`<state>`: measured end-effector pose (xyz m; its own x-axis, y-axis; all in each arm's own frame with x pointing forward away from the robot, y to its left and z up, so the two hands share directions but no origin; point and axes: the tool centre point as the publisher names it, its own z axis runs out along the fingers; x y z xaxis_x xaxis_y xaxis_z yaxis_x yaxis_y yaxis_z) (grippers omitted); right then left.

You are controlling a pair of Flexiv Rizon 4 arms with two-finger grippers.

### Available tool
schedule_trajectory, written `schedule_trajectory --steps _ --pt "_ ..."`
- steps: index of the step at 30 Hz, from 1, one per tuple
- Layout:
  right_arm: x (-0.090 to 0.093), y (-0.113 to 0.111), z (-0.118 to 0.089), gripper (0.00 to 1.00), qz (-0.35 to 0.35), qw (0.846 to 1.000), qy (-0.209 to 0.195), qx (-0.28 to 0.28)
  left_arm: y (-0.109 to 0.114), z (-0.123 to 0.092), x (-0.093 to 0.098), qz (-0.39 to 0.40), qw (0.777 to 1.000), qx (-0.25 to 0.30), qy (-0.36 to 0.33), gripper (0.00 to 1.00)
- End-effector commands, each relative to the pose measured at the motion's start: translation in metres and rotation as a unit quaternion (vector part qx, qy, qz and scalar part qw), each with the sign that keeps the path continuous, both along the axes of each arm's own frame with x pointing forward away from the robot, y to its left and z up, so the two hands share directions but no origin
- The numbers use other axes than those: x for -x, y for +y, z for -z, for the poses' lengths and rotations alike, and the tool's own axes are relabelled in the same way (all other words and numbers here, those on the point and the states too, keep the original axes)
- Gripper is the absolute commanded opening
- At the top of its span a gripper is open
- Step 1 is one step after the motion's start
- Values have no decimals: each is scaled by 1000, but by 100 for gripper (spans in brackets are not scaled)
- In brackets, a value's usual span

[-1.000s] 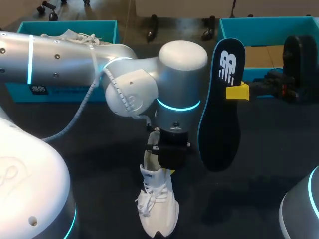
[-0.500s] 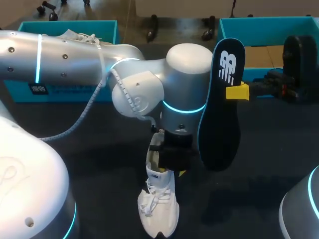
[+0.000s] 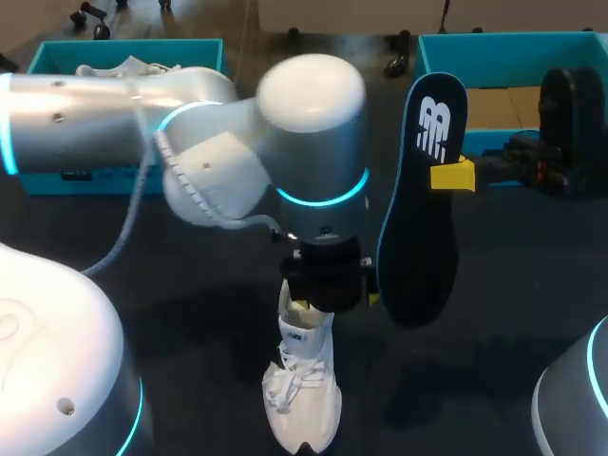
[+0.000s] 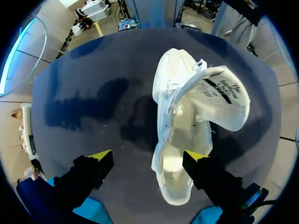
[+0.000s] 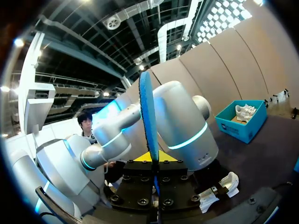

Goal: Take the shoe out of the shoebox, open the shoe tongue, remove and reinsert the insole, then place the shoe into the shoebox

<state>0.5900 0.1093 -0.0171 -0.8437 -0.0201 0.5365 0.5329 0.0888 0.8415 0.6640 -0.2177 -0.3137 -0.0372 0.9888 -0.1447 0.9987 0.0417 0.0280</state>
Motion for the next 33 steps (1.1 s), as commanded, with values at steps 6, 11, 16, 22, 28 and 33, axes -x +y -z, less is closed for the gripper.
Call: schedule_trajectory --steps 6,11,16,22,28,33 --pt "0 2 1 0 0 1000 0 0 68 -54 -9 -30 978 195 -61 100" --pt "0 2 1 0 0 1000 0 0 80 -71 -23 -36 966 248 -65 100" --pt "0 2 1 0 0 1000 0 0 91 -89 -35 -26 947 315 -63 100" --pt "0 2 1 0 0 1000 0 0 94 -116 -37 21 920 385 -73 100" --pt "0 2 1 0 0 1000 0 0 88 -137 -36 59 899 426 -79 100" --pt "0 2 1 0 0 1000 0 0 85 -152 -38 74 882 457 -91 100"
